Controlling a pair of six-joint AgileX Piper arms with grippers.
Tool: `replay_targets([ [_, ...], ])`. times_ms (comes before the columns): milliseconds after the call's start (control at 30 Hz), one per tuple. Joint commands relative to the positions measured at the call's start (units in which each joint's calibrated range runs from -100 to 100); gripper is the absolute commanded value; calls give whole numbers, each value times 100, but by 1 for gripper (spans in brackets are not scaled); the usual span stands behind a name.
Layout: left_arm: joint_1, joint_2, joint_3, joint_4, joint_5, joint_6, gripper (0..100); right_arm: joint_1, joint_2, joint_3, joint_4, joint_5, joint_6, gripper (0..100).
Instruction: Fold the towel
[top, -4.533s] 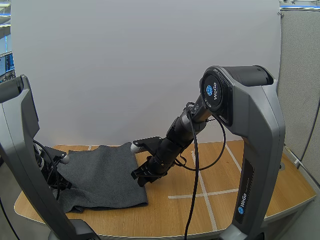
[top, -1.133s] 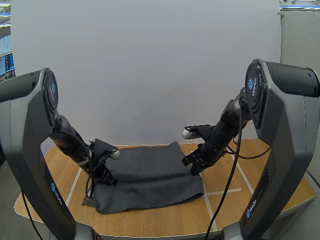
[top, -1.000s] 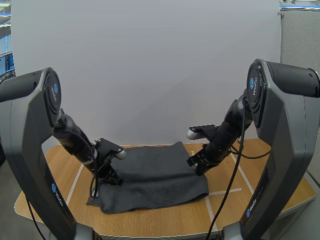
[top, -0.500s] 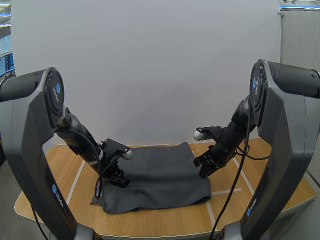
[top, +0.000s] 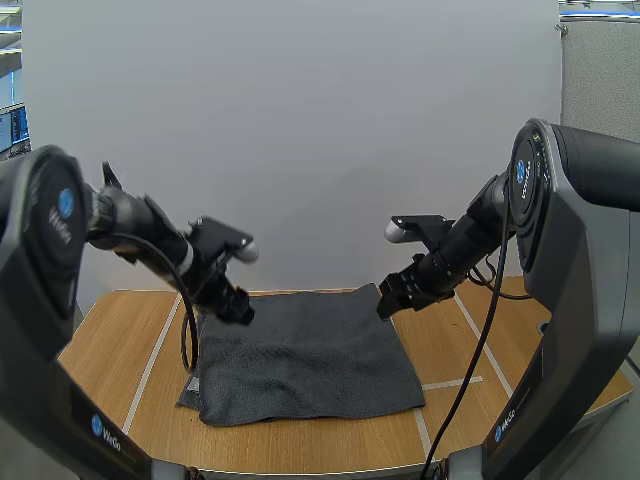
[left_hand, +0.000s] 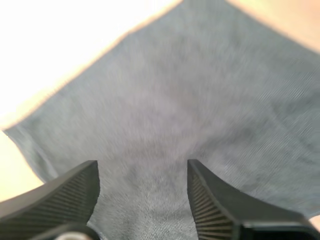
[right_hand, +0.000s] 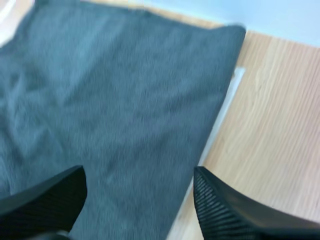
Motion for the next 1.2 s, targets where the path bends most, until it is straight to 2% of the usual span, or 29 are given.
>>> replay_targets([
  [0, -9, -1299, -629, 306, 1610, -665, 83, -30, 331, -610, 916, -218, -186, 100],
  [167, -9, -1418, -629, 736, 2329, -1090, 83, -30, 1040, -1323, 1124, -255, -186, 100],
  [367, -9, -1403, -479, 764, 2756, -1184, 83, -22, 1903, -2163, 1457, -263, -186, 100],
  [667, -9, -1403, 371, 1149, 1936, -1184, 78, 185, 2934, -3131, 1530, -303, -186, 100],
  [900, -9, -1403, 932, 1515, 943, -1195, 73, 231, 3401, -3388, 1543, -747, -267, 100],
  [1167, -9, -1215, 984, 1701, 605, -1362, 72, 289, 3915, -3708, 1554, -1011, -336, 100],
])
